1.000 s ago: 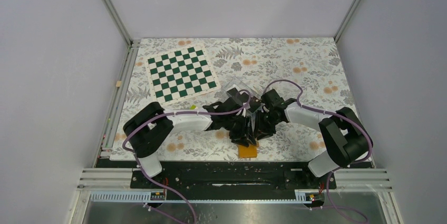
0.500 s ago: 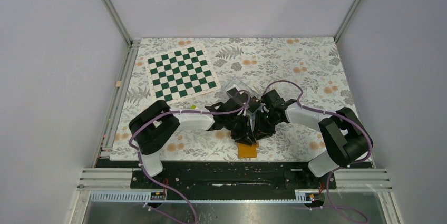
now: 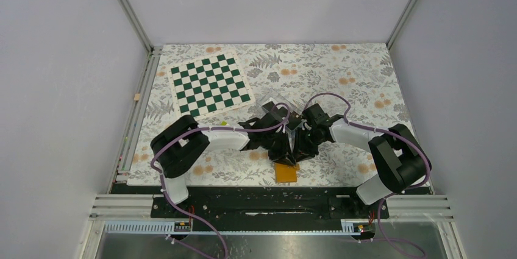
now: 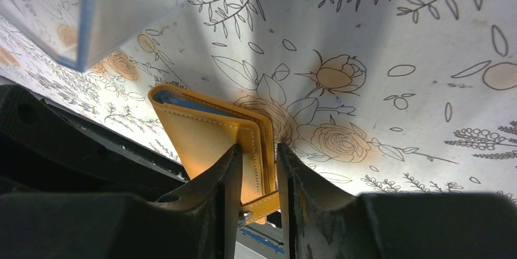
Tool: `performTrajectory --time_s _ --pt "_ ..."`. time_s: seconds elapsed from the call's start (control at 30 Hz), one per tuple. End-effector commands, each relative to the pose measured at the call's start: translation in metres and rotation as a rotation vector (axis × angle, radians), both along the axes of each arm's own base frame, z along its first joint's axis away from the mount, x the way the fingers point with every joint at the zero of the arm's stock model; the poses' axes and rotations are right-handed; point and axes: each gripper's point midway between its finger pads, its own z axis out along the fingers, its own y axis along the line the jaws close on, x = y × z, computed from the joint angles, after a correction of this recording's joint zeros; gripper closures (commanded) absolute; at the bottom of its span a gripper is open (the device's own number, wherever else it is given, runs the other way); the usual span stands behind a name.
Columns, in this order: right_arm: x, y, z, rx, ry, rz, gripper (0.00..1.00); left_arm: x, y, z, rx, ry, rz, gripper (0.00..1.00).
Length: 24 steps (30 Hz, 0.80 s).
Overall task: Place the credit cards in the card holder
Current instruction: Close the card holder at the center of the board.
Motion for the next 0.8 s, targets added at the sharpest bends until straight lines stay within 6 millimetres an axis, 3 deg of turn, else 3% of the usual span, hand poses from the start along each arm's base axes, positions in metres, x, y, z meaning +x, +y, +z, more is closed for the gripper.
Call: performTrajectory --time_s 0.0,0.5,0.77 --pt "-0.014 -0.012 -0.017 -0.060 0.048 0.007 0.66 0.009 -0.014 0.010 -0.061 -0.039 0.009 0.99" --pt "-0.017 -0.015 -0.011 -0.062 0.039 0.006 0.66 0.014 0.029 0.004 0.187 -0.163 -0.022 1.00" --pt "-0.023 -0.018 -0.011 -0.059 0.041 0.009 0.66 0.014 0.028 0.002 0.202 -0.170 -0.039 1.00"
